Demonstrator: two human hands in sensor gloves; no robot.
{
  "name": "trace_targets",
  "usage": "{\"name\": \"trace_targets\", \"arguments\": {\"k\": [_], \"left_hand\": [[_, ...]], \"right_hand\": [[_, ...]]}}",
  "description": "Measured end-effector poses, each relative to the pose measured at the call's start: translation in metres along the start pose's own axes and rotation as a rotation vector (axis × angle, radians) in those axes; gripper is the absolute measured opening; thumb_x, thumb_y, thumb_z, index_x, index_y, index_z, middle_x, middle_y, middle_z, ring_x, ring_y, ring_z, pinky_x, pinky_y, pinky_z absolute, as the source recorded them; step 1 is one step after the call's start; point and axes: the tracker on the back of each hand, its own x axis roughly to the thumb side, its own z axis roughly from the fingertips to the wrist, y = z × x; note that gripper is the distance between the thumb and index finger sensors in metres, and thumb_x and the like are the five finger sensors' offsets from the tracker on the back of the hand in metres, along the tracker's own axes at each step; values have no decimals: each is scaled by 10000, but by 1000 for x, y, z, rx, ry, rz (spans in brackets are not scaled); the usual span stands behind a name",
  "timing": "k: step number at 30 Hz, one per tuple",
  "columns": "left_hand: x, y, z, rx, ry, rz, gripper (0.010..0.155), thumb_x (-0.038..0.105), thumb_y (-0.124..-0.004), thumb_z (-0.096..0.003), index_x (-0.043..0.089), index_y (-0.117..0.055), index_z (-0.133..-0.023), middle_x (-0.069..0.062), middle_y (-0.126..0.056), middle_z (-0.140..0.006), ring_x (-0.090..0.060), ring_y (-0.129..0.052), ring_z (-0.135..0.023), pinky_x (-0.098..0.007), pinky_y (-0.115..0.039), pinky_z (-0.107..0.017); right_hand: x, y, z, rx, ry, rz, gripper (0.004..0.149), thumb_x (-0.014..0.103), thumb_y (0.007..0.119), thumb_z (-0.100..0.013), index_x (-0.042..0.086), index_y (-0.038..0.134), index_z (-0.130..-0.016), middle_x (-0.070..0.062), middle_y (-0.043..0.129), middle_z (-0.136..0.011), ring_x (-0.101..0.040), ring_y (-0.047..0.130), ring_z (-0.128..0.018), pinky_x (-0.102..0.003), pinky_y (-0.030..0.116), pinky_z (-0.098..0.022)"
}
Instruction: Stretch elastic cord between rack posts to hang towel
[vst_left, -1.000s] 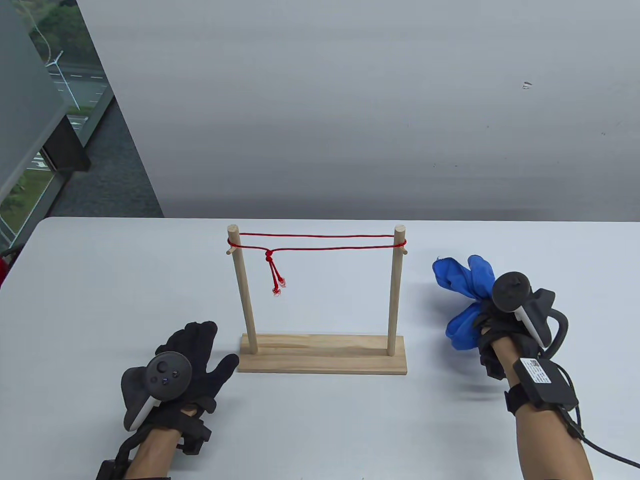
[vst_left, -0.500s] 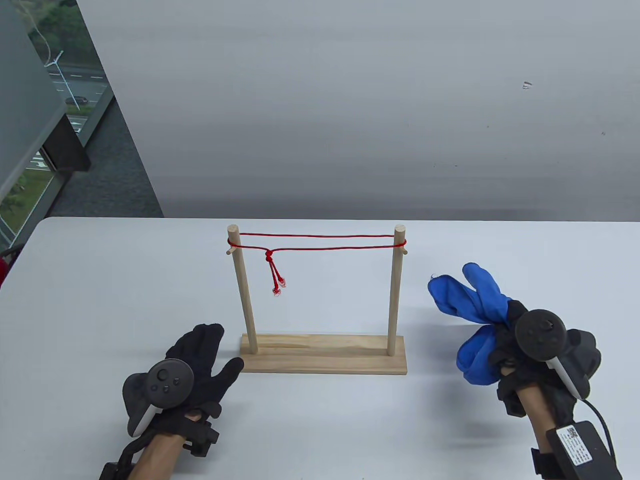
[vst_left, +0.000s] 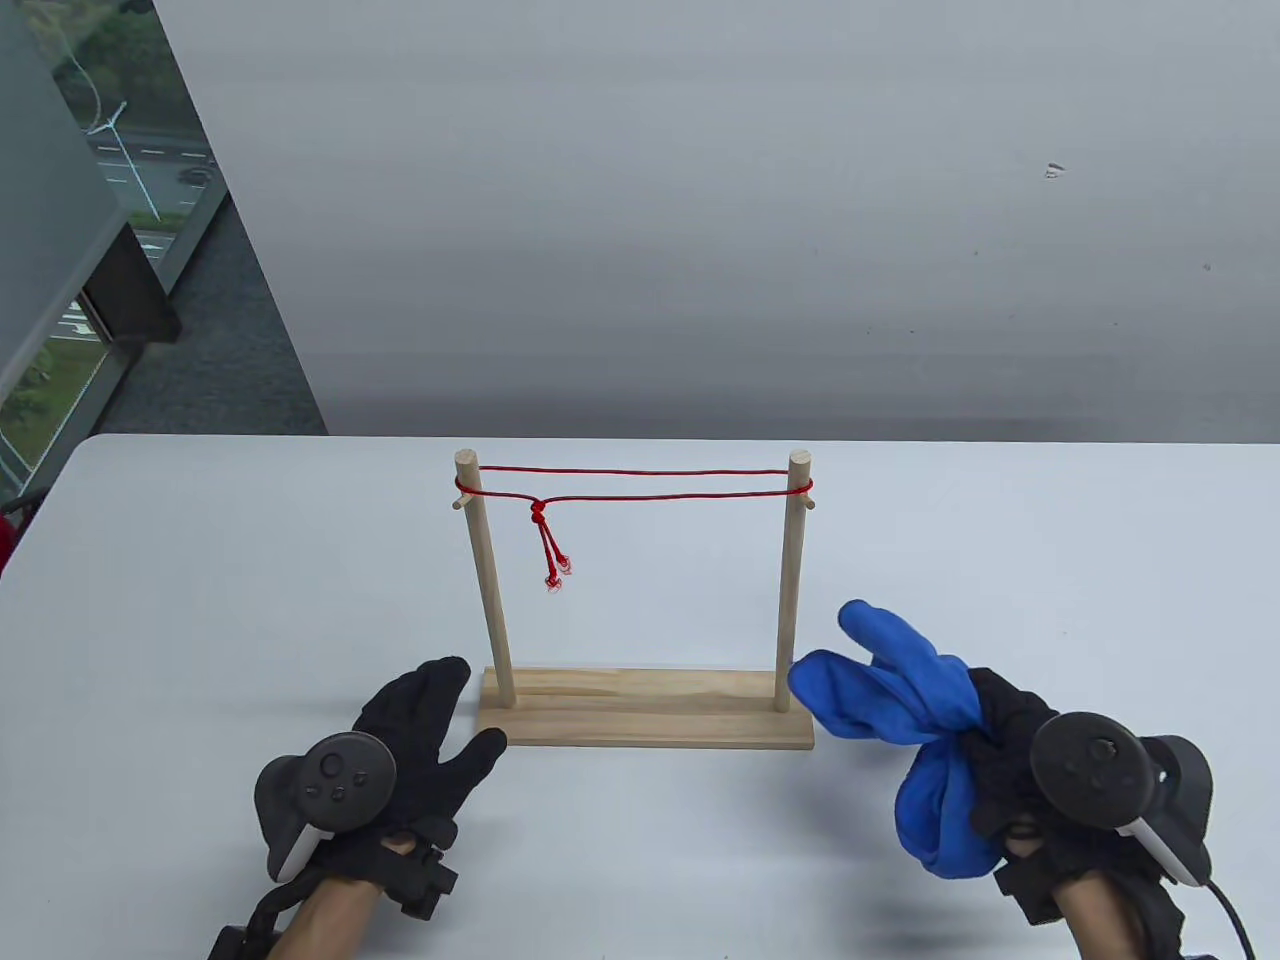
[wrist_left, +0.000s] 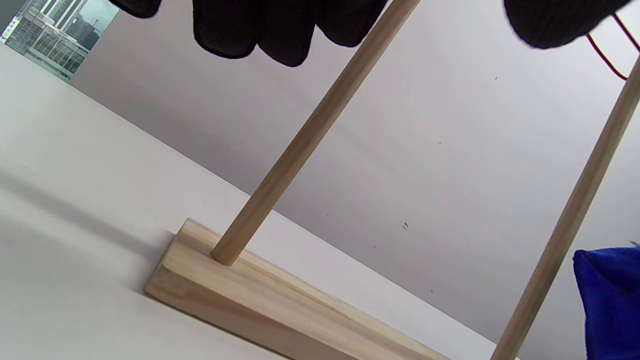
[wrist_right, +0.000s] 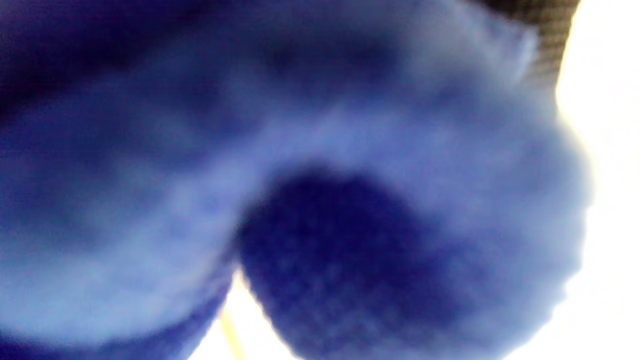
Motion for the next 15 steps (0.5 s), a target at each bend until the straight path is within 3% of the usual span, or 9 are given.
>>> {"name": "trace_targets", "arguments": {"k": [15], "left_hand": [[2, -1, 1, 0, -30, 80, 835, 747, -806, -381, 229, -680, -1023, -34, -800, -1032, -357, -867, -887, -596, -691, -666]], "right_hand": [[64, 37, -13, 87, -294, -213, 519, 302, 801, -395, 113, 721, -872, -175, 896, -701, -275, 1025, -399, -435, 872, -294]]}}
